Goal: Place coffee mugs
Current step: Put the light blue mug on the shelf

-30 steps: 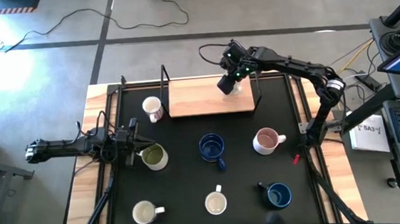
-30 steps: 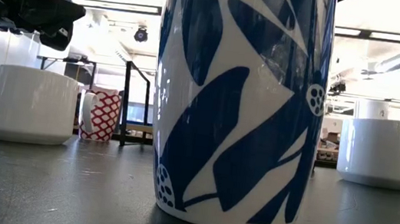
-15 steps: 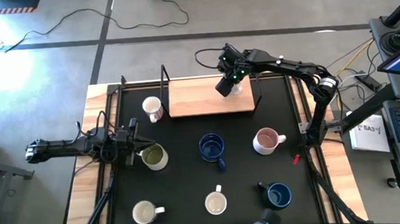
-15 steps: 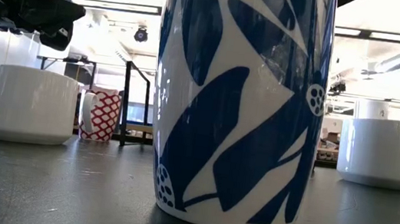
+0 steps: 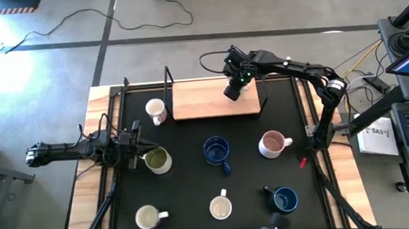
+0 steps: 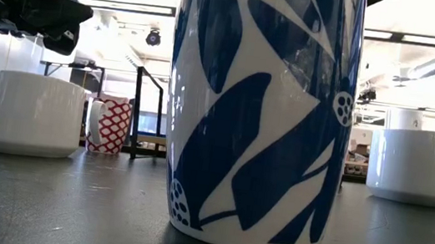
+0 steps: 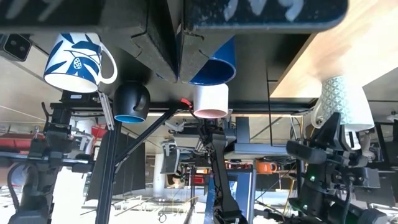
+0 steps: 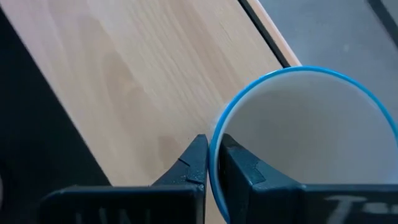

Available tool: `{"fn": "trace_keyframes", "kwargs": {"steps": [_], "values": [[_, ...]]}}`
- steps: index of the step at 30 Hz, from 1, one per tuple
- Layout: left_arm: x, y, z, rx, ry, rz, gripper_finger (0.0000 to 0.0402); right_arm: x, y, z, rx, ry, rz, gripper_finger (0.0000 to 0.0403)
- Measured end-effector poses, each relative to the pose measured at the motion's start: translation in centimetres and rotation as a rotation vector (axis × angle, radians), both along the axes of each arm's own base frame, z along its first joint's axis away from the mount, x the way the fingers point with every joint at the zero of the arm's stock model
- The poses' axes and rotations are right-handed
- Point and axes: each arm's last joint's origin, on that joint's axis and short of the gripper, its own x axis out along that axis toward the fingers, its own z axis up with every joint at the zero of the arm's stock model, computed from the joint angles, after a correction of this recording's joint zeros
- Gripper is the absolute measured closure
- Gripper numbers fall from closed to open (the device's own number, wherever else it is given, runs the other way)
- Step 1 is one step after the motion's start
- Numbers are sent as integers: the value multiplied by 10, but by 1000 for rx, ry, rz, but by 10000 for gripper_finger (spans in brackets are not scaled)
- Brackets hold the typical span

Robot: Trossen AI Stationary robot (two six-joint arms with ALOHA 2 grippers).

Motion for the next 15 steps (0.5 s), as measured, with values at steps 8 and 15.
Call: {"fn": "trace_keyframes", "kwargs": {"steps": [8, 15], "values": [[0, 0, 0, 0, 0, 0, 402, -6, -5, -1, -18, 38, -37, 388], [0, 0, 0, 0, 0, 0, 402, -11, -10, -1, -71, 87, -90, 389]]}}
